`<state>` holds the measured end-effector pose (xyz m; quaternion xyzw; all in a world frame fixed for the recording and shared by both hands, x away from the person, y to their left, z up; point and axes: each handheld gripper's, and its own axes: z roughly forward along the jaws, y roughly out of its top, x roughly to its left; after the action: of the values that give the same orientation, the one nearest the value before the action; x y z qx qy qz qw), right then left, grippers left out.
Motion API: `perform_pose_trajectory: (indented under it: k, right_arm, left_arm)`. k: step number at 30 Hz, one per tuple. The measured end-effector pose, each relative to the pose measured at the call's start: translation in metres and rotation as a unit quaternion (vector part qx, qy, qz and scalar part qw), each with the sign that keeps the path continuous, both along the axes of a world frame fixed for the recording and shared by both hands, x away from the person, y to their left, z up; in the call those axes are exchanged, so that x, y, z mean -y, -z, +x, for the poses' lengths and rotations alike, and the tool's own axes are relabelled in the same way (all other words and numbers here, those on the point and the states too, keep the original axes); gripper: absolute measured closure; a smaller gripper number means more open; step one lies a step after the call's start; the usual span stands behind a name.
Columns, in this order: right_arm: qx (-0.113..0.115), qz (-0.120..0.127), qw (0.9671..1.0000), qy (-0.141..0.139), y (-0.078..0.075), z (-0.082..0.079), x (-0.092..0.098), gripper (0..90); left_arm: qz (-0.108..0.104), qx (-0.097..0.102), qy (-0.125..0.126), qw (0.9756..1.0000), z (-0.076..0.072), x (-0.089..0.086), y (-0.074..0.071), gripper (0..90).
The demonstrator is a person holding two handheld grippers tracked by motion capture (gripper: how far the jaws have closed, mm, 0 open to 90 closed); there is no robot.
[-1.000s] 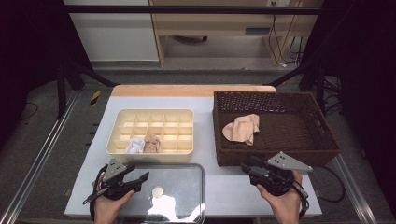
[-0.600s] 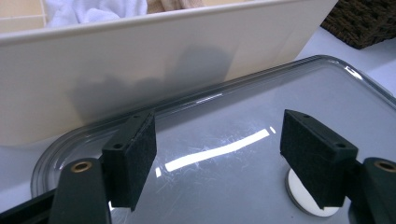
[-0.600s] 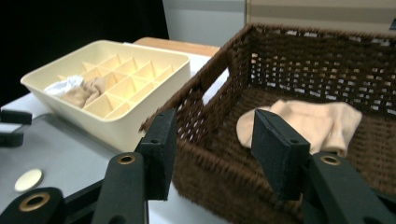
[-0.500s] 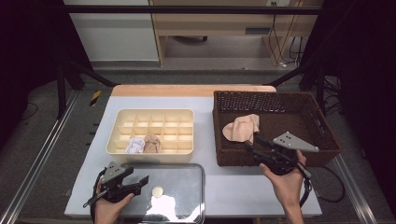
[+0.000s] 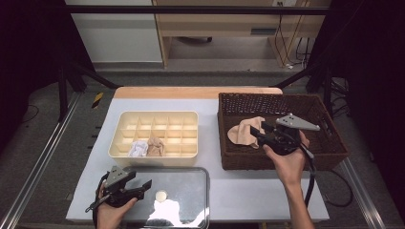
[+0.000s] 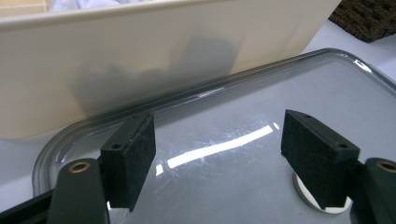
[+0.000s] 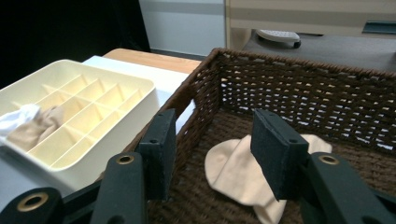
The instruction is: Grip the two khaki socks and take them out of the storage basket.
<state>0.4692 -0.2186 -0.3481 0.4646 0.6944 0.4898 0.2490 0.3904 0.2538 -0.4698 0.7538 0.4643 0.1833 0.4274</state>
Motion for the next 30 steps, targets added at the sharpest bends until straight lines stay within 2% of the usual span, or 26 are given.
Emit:
perform_pose_trajectory:
  k: [4,6,10,20,30]
  right_arm:
    - [-0.007,-0.001,0.9999,0.009,0.000,0.017,0.001,53.0]
    - [-0.010,-0.008,0.9998,0.012,0.001,0.025,0.000,53.6]
    - [-0.014,-0.019,0.9997,0.004,0.003,0.040,-0.003,56.9]
    - [-0.032,-0.031,0.9989,0.016,0.011,0.076,-0.014,56.4]
    - [-0.056,-0.050,0.9963,0.043,0.025,0.099,-0.017,54.9]
  left_arm:
    - [0.002,0.001,-0.002,1.0000,0.001,-0.001,0.000,26.2]
    - [0.001,0.001,-0.003,1.0000,0.000,-0.001,0.000,26.3]
    - [0.000,0.002,-0.002,1.0000,0.001,-0.001,0.000,26.5]
    - [0.000,0.002,-0.002,1.0000,0.002,-0.002,0.001,26.6]
    - [0.002,0.000,0.000,1.0000,0.002,-0.001,0.001,27.0]
